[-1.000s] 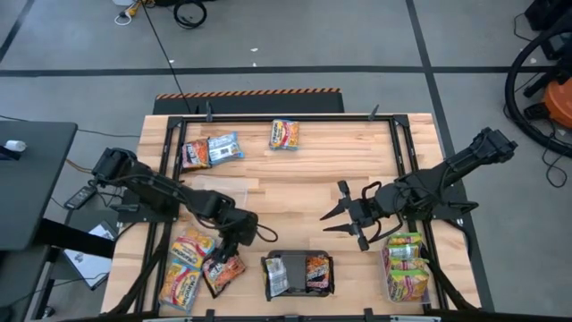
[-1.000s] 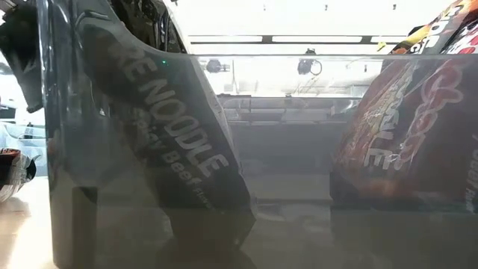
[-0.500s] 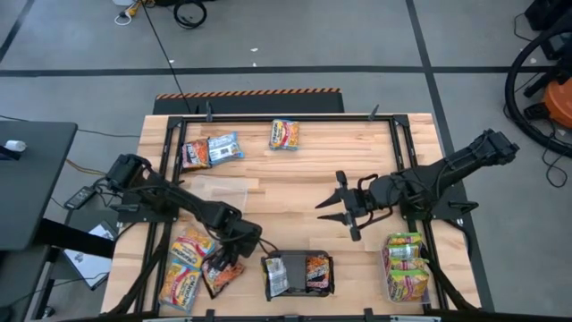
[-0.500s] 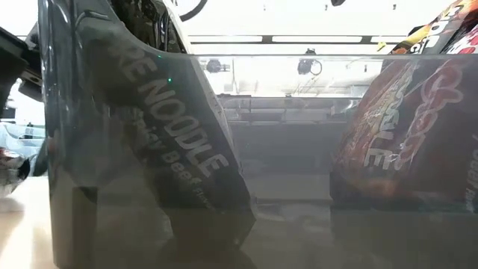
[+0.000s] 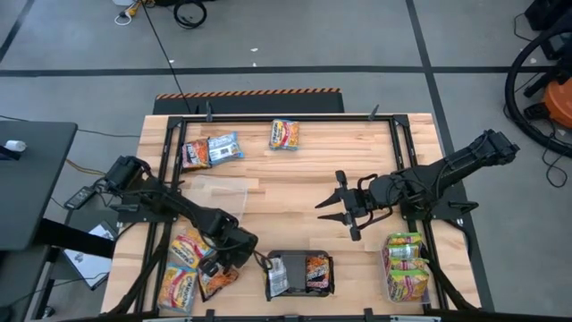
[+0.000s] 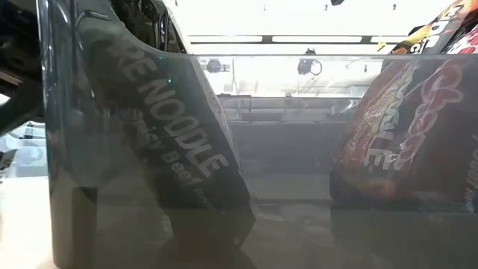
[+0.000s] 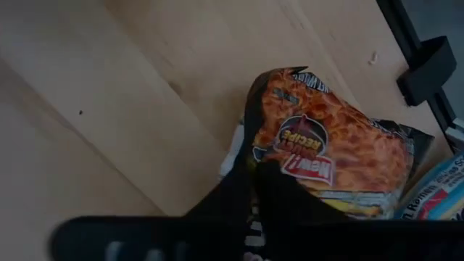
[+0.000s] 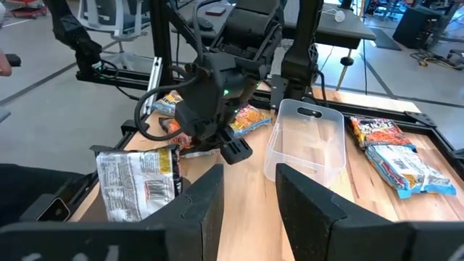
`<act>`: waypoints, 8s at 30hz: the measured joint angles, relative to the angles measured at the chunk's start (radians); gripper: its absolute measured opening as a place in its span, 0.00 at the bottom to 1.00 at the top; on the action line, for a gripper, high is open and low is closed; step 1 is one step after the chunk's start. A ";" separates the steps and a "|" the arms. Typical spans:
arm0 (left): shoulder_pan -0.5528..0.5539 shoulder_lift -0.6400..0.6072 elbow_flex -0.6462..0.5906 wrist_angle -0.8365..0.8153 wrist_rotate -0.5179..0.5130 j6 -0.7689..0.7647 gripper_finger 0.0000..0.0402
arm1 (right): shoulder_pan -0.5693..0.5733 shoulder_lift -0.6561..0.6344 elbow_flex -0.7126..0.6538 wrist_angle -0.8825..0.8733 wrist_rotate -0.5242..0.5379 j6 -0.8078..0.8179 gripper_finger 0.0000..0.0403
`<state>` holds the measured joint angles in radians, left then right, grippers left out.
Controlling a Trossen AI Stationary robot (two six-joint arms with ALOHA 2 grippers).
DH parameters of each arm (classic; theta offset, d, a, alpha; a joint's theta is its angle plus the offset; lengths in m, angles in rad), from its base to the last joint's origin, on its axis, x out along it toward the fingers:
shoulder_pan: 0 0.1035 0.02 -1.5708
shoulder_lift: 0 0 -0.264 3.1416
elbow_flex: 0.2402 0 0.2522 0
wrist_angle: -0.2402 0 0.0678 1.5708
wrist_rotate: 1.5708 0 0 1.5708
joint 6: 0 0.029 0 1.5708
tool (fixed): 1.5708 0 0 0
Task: Sort Maruchan noodles
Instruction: Put the bottom black noodle pack into the black bin, then put the black noodle pack into the black bin
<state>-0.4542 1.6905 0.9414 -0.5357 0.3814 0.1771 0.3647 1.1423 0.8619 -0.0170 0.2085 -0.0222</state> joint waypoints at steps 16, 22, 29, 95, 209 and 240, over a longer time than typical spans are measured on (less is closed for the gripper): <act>-0.085 -0.053 0.252 -0.354 -0.120 -0.049 0.01 | 0.001 -0.024 0.000 -0.110 0.008 -0.016 0.33; -0.119 -0.119 0.408 -0.448 -0.168 -0.058 0.00 | 0.002 -0.025 0.000 -0.114 0.008 0.005 0.32; -0.130 -0.163 0.563 -0.514 -0.226 0.006 0.00 | 0.007 -0.040 0.000 -0.199 0.008 0.070 0.32; 0.090 0.163 0.541 -0.017 0.009 0.376 0.06 | 0.075 -0.113 0.000 -0.299 0.015 0.213 0.32; 1.125 -0.294 -0.246 -0.088 -0.767 -0.145 0.50 | 0.008 -0.112 -0.153 -0.073 0.007 0.277 0.32; 1.201 -0.154 -0.194 -0.086 -0.759 -0.399 0.44 | 0.005 -0.112 -0.153 -0.096 0.006 0.258 0.32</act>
<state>0.7471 1.5364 0.7475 -0.6218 -0.3781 -0.2221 0.3698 1.0302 0.7086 -0.1129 0.2146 0.2359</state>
